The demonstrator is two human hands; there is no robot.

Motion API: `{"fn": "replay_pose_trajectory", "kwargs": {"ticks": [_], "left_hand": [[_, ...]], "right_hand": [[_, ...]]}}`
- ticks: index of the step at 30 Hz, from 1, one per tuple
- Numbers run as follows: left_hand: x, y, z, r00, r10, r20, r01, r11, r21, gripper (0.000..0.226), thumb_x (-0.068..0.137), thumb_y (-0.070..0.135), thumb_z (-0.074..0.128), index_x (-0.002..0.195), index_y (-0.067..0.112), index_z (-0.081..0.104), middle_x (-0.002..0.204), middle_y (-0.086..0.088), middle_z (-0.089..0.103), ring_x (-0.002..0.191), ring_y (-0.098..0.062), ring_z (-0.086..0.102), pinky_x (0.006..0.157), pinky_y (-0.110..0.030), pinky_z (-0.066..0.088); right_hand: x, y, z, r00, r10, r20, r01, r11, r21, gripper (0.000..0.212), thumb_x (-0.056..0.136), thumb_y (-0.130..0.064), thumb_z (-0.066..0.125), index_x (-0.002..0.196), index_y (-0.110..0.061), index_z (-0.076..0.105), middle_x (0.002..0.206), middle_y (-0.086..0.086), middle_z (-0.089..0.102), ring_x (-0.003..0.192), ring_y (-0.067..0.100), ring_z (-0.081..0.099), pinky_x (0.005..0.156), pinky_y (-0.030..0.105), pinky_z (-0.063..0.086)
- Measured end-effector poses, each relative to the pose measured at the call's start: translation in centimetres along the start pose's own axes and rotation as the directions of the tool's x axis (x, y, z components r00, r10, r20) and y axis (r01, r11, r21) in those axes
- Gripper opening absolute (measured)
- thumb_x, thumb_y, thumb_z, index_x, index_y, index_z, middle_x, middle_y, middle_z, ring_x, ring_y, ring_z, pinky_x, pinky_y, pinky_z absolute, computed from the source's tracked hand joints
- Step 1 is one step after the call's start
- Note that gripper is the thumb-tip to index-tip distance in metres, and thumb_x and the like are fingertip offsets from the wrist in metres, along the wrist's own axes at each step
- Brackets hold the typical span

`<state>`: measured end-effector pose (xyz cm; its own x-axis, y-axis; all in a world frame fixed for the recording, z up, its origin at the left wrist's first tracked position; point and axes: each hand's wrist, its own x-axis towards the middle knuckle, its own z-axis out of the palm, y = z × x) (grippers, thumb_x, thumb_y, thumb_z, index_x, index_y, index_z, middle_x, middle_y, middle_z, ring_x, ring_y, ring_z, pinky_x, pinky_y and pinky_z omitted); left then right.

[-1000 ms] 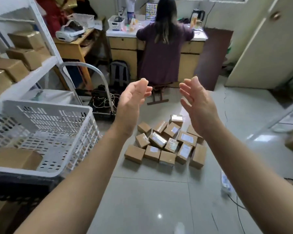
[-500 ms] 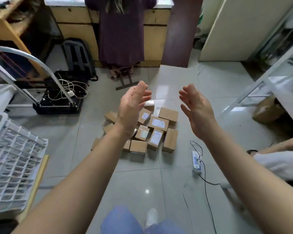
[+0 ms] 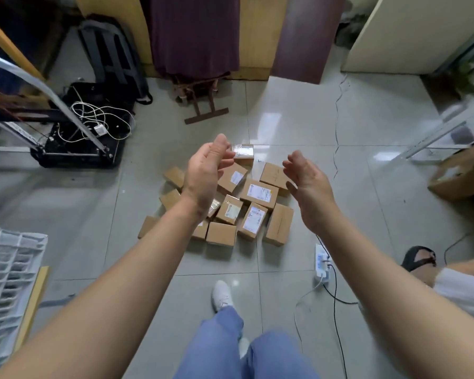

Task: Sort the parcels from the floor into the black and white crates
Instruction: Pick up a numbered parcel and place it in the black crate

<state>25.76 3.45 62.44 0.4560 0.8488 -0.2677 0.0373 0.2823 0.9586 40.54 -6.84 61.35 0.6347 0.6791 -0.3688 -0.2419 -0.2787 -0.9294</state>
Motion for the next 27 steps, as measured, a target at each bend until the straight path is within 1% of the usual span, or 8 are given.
{"fn": "replay_pose_trajectory", "kwargs": {"ticks": [1,5,11,13,16,20,23,27], "left_hand": [[1.1,-0.4,0.0,1.0,-0.01,-0.011,0.01,1.0,0.0,0.04,0.092,0.052,0.044,0.098,0.017,0.061,0.101,-0.003,0.066,0.099,-0.019,0.063,0.095,-0.035,0.045],[4.6,-2.7,0.4,0.997,-0.072,-0.042,0.072,0.997,0.002,0.032,0.097,0.042,0.043,0.094,0.015,0.06,0.094,-0.003,0.063,0.092,-0.017,0.06,0.084,-0.027,0.047],[8.7,-7.5,1.7,0.978,-0.184,-0.093,0.18,0.982,-0.051,0.03,0.097,0.043,0.043,0.088,0.019,0.059,0.092,-0.004,0.062,0.089,-0.015,0.058,0.075,-0.021,0.044],[10.0,-9.7,2.4,0.97,-0.217,-0.114,0.211,0.975,-0.068,0.031,0.096,0.045,0.044,0.088,0.019,0.06,0.094,-0.005,0.062,0.088,-0.016,0.058,0.076,-0.023,0.043],[11.5,-13.5,3.7,0.949,-0.277,-0.154,0.261,0.959,-0.113,0.033,0.095,0.047,0.045,0.093,0.019,0.061,0.095,-0.005,0.063,0.089,-0.017,0.059,0.083,-0.029,0.047],[13.3,-19.8,5.0,0.897,-0.373,-0.237,0.328,0.921,-0.21,0.036,0.095,0.049,0.044,0.096,0.018,0.06,0.098,-0.007,0.065,0.098,-0.023,0.063,0.09,-0.035,0.05],[14.6,-24.8,6.0,0.833,-0.469,-0.293,0.374,0.868,-0.328,0.036,0.095,0.049,0.044,0.096,0.016,0.059,0.096,-0.006,0.063,0.096,-0.02,0.062,0.082,-0.029,0.049],[16.3,-31.8,6.8,0.749,-0.569,-0.34,0.425,0.806,-0.412,0.042,0.094,0.051,0.045,0.105,0.013,0.059,0.103,-0.006,0.064,0.102,-0.02,0.062,0.08,-0.027,0.046]], "right_hand": [[1.1,0.4,0.2,1.0,0.005,0.003,-0.005,1.0,-0.016,0.025,0.09,-0.052,0.053,0.091,-0.028,0.063,0.088,-0.013,0.068,0.086,0.001,0.065,0.072,0.02,0.05],[5.1,2.5,0.5,0.998,0.067,0.005,-0.067,0.997,-0.025,0.024,0.091,-0.048,0.052,0.091,-0.027,0.063,0.095,-0.006,0.067,0.095,0.011,0.062,0.087,0.029,0.05],[11.0,5.2,-0.4,0.992,0.125,-0.01,-0.126,0.988,-0.088,0.023,0.093,-0.048,0.049,0.092,-0.03,0.063,0.089,-0.016,0.071,0.088,-0.002,0.065,0.078,0.019,0.05],[13.2,6.3,-0.7,0.991,0.132,0.006,-0.13,0.985,-0.11,0.022,0.094,-0.046,0.049,0.09,-0.03,0.062,0.08,-0.021,0.071,0.079,-0.006,0.065,0.067,0.013,0.049],[16.3,8.8,-1.4,0.988,0.149,0.029,-0.142,0.975,-0.169,0.02,0.093,-0.048,0.049,0.092,-0.031,0.061,0.093,-0.015,0.067,0.091,0.001,0.062,0.079,0.02,0.046],[20.3,14.2,-2.5,0.977,0.185,0.101,-0.152,0.951,-0.271,0.034,0.093,-0.048,0.048,0.108,-0.02,0.062,0.099,-0.005,0.069,0.09,0.005,0.065,0.069,0.016,0.048],[23.0,18.7,-3.4,0.974,0.182,0.133,-0.123,0.924,-0.362,0.028,0.094,-0.045,0.05,0.106,-0.022,0.061,0.09,-0.016,0.066,0.072,-0.015,0.061,0.051,0.002,0.042],[26.7,24.8,-4.2,0.965,0.174,0.194,-0.06,0.873,-0.484,0.021,0.094,-0.047,0.049,0.102,-0.03,0.059,0.09,-0.025,0.06,0.077,-0.015,0.057,0.056,0.003,0.041]]}}
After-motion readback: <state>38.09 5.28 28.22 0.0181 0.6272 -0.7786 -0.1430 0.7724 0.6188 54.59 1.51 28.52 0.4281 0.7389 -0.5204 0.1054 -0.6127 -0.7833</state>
